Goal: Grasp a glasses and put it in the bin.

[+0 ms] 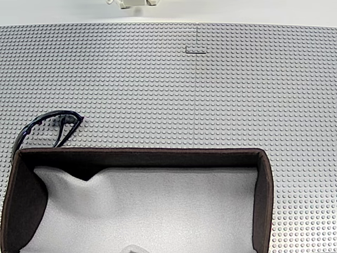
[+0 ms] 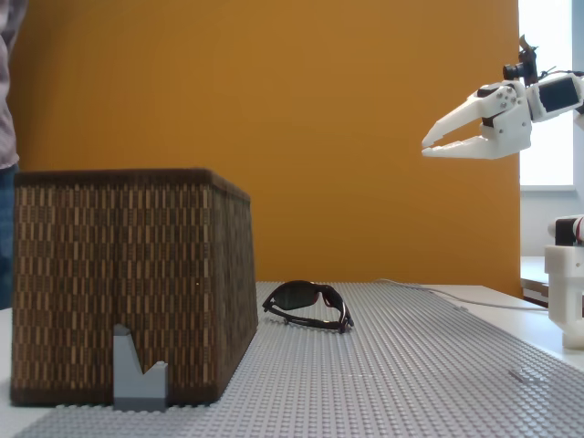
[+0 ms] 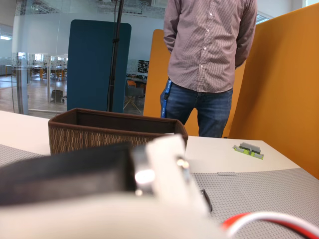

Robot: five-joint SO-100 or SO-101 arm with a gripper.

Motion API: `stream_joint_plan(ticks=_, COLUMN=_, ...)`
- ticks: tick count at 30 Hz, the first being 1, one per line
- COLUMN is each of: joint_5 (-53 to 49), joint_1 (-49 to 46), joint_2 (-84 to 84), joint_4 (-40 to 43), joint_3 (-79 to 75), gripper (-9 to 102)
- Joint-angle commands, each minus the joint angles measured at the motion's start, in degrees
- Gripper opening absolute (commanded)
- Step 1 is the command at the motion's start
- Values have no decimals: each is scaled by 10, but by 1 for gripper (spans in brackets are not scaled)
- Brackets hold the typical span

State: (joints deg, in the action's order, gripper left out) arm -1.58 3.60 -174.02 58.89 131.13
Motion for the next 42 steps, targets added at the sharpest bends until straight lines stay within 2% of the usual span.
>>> stream_joint_plan(ticks=1, joint_5=-33, joint_1=-21, joint_2=-93, joint_4=-106, joint_3=214, gripper=0)
stream_joint_plan(ticks=13, joint_5=-30, joint_1=-47, joint_2=-82, joint_4=-108, joint_3=197, gripper=0)
stream_joint_plan(ticks=16, joint_5=-24, joint_1=-114, joint_2=-5, joint_4=-107, joint_3=141, gripper=0)
stream_joint_plan(ticks=17, joint_5=-11, joint_1=-153, joint_2=65, joint_4=-98, joint_3=98, gripper=1)
stream_joint_plan(ticks=22, joint_5=-7, joint_1=-231, joint_2=324, joint_4=-31, joint_3=-62, gripper=7)
stream_joint_plan(ticks=27, joint_5=-28, joint_1=-251, joint_2=507, joint_4=38, joint_3=-188, gripper=16)
stream_joint_plan(ticks=35, joint_5=-61, joint_1=-283, joint_2=677, joint_4=32, joint_3=-276, gripper=22)
stream_joint_plan(ticks=42, joint_5=-60, joint_1=-281, joint_2=780, joint_4=-15, joint_3=-296, gripper=27)
